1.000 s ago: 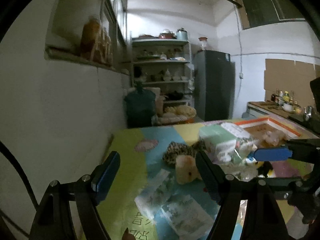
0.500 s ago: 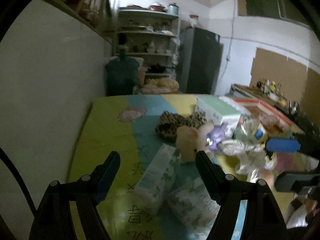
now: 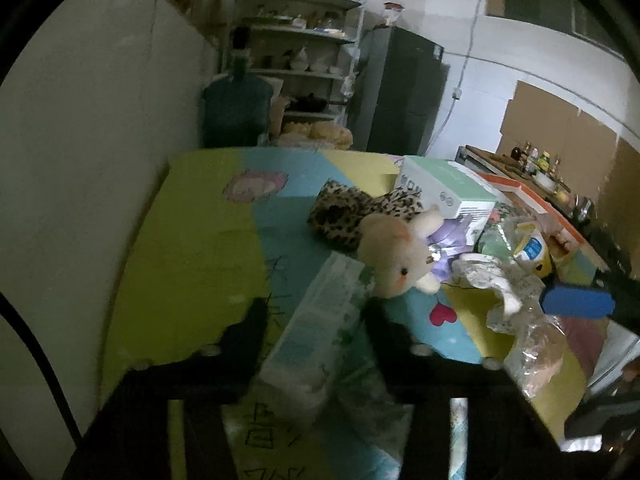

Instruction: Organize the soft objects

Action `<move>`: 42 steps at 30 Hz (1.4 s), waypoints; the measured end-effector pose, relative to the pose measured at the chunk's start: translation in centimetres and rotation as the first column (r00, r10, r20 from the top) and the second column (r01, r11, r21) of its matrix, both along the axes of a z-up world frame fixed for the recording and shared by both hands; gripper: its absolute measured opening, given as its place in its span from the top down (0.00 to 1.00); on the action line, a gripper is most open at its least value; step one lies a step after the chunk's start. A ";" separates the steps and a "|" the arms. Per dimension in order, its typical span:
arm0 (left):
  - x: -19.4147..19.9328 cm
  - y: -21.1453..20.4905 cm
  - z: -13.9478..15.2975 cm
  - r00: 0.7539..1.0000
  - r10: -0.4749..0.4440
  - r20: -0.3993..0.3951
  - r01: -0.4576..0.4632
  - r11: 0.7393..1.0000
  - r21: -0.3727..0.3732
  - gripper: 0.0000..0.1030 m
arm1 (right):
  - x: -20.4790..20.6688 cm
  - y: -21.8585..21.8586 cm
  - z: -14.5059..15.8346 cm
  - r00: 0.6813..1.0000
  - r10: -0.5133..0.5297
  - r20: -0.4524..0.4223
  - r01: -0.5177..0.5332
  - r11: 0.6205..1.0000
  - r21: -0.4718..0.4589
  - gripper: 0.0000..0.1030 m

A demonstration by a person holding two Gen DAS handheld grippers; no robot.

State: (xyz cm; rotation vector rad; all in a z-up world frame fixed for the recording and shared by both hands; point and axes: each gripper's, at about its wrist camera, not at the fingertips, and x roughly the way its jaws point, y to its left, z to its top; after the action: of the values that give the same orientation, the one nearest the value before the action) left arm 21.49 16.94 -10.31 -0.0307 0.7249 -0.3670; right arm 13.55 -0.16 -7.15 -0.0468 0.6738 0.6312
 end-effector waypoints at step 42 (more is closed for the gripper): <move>-4.4 2.7 4.7 0.961 0.208 0.185 -0.189 0.975 -0.114 0.77 | 2.3 8.3 -5.2 1.000 0.012 -0.029 -0.021 0.945 -0.325 0.27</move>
State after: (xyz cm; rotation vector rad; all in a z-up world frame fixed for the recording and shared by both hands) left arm 17.12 19.64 -5.66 -0.1551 0.5032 -0.2083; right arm 15.81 8.10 -12.34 -0.3524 0.7994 0.5313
